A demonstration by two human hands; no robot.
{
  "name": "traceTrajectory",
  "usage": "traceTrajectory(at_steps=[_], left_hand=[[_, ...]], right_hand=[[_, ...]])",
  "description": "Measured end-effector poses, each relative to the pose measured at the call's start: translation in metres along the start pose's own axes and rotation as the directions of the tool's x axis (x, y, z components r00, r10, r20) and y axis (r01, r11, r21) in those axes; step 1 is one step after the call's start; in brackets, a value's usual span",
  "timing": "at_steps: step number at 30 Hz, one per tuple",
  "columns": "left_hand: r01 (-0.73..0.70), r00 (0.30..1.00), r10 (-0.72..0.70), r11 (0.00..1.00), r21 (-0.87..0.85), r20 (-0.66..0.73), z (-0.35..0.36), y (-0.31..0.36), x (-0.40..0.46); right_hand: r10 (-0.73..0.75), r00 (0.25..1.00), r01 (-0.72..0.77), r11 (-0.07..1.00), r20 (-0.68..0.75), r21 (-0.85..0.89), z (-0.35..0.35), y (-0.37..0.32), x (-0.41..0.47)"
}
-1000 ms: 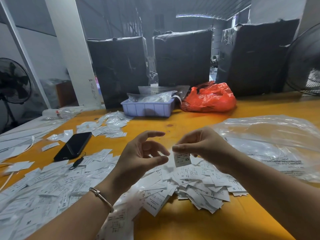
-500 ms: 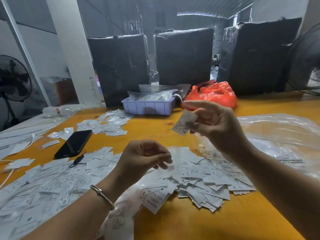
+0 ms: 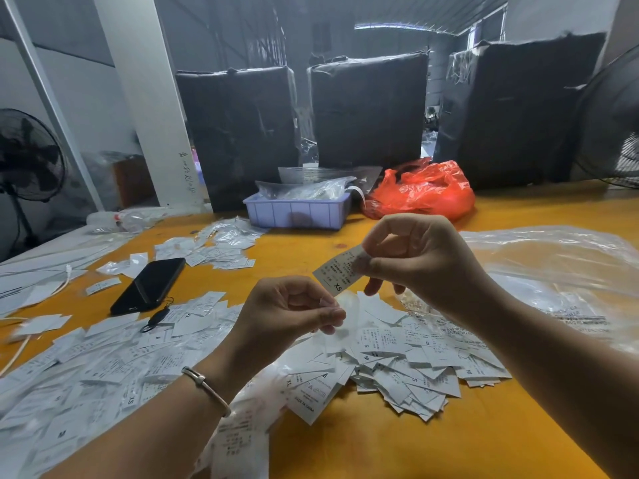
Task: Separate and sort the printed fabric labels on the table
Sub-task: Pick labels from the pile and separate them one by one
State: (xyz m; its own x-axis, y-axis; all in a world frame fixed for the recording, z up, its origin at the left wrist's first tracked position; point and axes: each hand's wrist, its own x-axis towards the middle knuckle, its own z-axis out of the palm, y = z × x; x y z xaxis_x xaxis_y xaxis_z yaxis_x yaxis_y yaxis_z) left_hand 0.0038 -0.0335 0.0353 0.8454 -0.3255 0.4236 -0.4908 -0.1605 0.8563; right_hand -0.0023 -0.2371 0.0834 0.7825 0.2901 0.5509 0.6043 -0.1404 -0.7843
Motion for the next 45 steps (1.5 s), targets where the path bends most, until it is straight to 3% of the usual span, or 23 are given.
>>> traceTrajectory(at_steps=[8,19,36,45], left_hand=[[-0.004,0.999,0.004,1.0,-0.021,0.036,-0.001,0.001,-0.001],[0.013,0.994,-0.011,1.0,-0.013,0.108,-0.002,0.001,-0.002],[0.04,0.991,-0.041,0.999,0.005,0.13,0.0,0.001,-0.001],[0.052,0.995,-0.051,0.998,-0.018,0.081,0.0,0.001,-0.002]], right_hand=[[-0.004,1.0,0.004,0.999,0.005,-0.044,-0.001,0.003,0.0],[-0.097,0.988,0.112,0.986,0.12,-0.123,-0.011,-0.001,0.002],[0.041,0.962,0.037,0.96,0.27,-0.278,-0.012,0.003,0.005],[-0.099,0.988,0.14,0.903,0.12,-0.407,-0.004,0.009,0.004]])
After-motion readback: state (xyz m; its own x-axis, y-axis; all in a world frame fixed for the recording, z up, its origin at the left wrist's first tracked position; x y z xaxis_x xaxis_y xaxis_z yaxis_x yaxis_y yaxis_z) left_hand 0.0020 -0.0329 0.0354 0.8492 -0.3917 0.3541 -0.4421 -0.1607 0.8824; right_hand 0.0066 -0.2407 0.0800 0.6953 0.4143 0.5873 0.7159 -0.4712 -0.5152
